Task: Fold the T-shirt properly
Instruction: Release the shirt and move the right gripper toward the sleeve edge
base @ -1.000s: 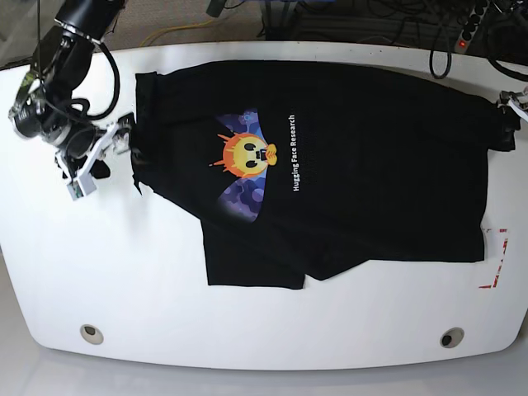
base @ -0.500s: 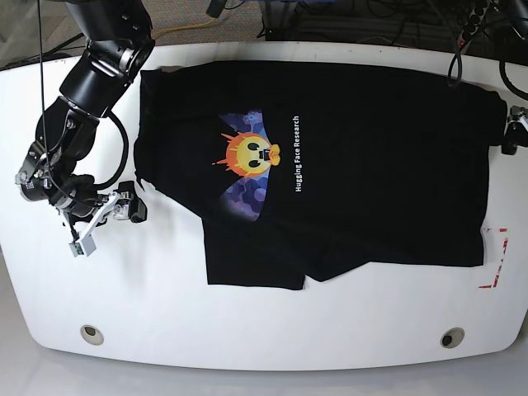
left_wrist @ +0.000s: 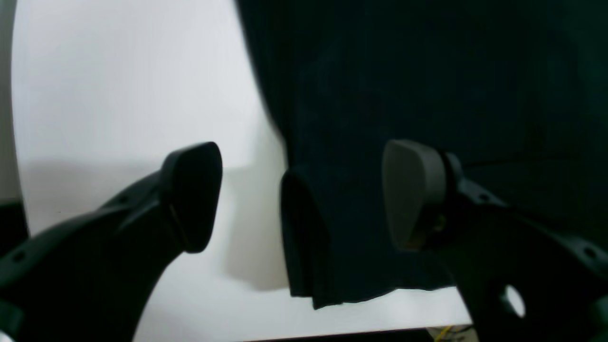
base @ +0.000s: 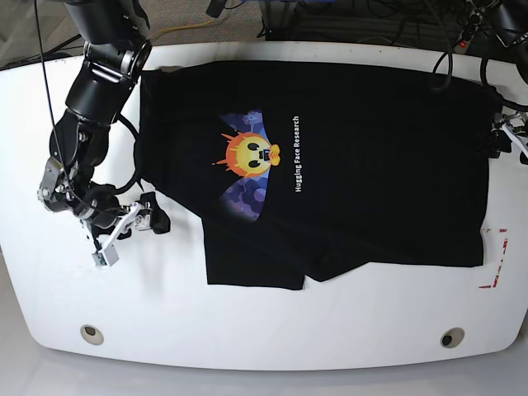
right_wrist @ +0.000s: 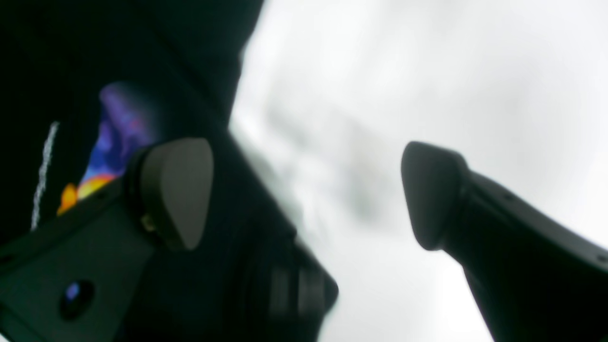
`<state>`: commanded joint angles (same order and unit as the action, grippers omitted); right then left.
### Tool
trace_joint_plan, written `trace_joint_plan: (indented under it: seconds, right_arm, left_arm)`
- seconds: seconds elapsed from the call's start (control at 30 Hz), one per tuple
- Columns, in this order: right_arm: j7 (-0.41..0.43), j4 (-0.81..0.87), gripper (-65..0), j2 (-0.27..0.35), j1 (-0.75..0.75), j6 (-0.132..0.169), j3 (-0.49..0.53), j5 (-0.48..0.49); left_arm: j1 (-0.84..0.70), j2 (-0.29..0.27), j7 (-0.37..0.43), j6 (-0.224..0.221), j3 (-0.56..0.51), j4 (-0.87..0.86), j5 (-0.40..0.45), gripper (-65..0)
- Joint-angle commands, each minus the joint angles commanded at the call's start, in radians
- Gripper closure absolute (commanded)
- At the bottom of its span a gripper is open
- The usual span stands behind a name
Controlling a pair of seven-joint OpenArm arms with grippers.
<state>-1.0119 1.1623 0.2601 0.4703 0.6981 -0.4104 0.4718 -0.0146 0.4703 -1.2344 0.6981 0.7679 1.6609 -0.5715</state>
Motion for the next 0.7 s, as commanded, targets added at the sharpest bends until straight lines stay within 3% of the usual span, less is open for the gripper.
trace_joint_plan:
  seconds: [0.2, 0.33, 0.53, 0.7]
  right_arm:
    - [0.192, -0.29, -59.8, 0.031, 0.107, 0.0, 0.1, 0.0]
    - [0.313, -0.454, -59.8, 0.031, 0.157, 0.0, 0.17, 0.0]
    - [0.428, -0.557, -59.5, 0.006, 0.175, 0.0, 0.29, 0.0]
    - [0.5, -0.603, -48.4, -0.028, 0.173, 0.0, 0.339, 0.0]
  left_arm:
    - [0.055, -0.04, 0.008, 0.0, 0.0, 0.005, 0.164, -48.5]
    - [0.055, -0.043, 0.008, 0.0, -0.002, 0.002, 0.226, -48.5]
    - [0.037, -0.044, 0.008, 0.0, 0.0, -0.002, 0.233, -48.5]
    - [0.011, -0.044, 0.061, 0.0, 0.0, -0.002, 0.233, -48.5]
